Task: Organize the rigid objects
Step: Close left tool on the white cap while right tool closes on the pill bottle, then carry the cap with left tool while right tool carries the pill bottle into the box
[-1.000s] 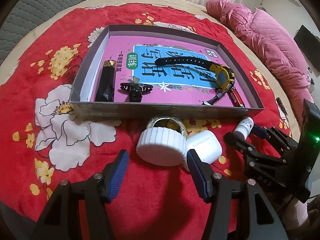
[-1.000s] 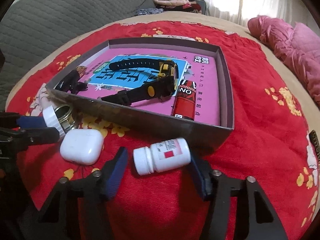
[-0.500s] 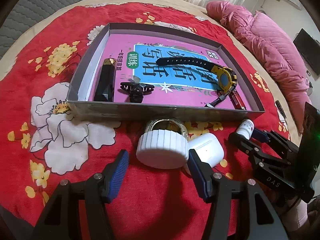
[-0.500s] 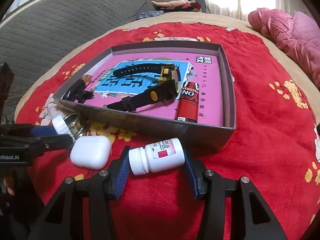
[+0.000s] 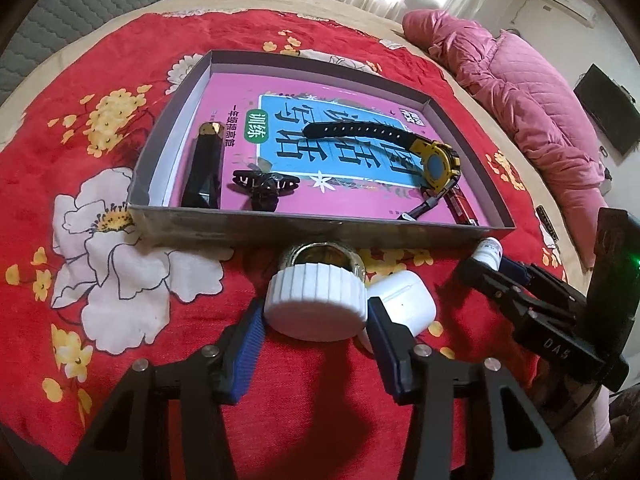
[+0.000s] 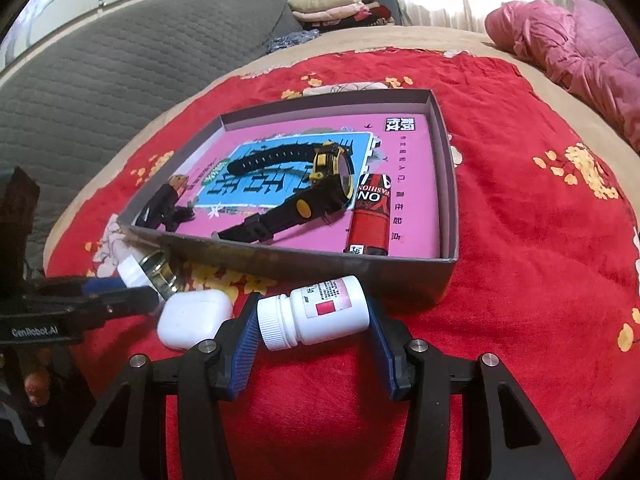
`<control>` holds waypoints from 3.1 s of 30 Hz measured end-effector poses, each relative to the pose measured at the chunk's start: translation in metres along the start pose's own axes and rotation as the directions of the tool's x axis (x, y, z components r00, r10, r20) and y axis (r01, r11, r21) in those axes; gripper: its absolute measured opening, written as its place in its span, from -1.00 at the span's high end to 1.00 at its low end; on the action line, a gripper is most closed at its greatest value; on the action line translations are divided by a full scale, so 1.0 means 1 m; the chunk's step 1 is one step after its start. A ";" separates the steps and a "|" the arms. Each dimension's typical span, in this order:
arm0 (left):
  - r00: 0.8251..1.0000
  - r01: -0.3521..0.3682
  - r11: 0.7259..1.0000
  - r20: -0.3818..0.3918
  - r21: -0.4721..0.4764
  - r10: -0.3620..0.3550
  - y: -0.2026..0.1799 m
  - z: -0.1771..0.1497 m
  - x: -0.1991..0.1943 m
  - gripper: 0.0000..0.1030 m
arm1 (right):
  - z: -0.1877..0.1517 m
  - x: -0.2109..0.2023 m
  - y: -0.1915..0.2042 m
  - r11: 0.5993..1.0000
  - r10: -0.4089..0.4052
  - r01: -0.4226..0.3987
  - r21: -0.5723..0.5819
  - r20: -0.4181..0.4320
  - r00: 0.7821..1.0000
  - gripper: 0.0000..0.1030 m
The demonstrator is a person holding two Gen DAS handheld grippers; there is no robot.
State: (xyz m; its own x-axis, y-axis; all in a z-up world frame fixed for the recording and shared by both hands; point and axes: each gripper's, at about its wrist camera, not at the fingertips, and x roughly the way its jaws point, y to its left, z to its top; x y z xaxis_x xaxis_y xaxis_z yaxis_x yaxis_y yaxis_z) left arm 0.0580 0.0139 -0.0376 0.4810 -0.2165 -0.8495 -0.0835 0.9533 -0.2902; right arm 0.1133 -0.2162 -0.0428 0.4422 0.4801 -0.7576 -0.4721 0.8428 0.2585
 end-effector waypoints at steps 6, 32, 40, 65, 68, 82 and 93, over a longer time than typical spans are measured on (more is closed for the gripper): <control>1.000 -0.003 1.000 0.018 0.019 0.002 -0.005 -0.001 -0.011 0.02 | 0.001 -0.011 0.001 0.999 0.035 -0.035 0.016 0.033 0.999 0.00; 0.986 -0.049 0.993 0.166 0.105 0.031 -0.029 0.014 -0.049 0.02 | 0.014 -0.035 0.008 0.999 0.021 -0.015 -0.035 0.178 0.984 0.00; 0.982 -0.057 0.993 0.183 0.105 0.037 -0.033 0.026 -0.047 0.02 | 0.021 -0.031 0.004 0.999 0.032 -0.024 -0.044 0.197 0.980 0.00; 0.981 -0.108 0.989 0.170 0.101 0.090 -0.044 0.055 -0.015 0.02 | 0.037 -0.024 -0.005 0.999 0.036 -0.028 -0.040 0.227 0.973 0.00; 0.982 -0.112 0.989 0.166 0.100 0.095 -0.044 0.059 -0.011 0.02 | 0.038 -0.023 -0.005 0.999 0.035 -0.026 -0.042 0.225 0.974 0.00; 0.986 -0.123 0.986 0.127 0.115 0.109 -0.049 0.065 0.015 0.02 | 0.038 -0.004 -0.008 0.999 0.010 -0.003 -0.044 0.150 0.989 0.00; 0.987 -0.129 0.985 0.108 0.115 0.116 -0.050 0.066 0.024 0.02 | 0.037 0.007 -0.005 0.997 -0.013 0.022 -0.077 0.111 0.994 0.00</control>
State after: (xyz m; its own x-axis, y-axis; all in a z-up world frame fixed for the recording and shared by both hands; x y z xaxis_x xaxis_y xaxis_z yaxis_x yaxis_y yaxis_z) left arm 0.1313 -0.0248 -0.0151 0.5598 -0.0800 -0.8247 -0.0438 0.9911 -0.1258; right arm 0.1467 -0.2082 -0.0277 0.5302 0.4930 -0.6898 -0.5198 0.8318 0.1949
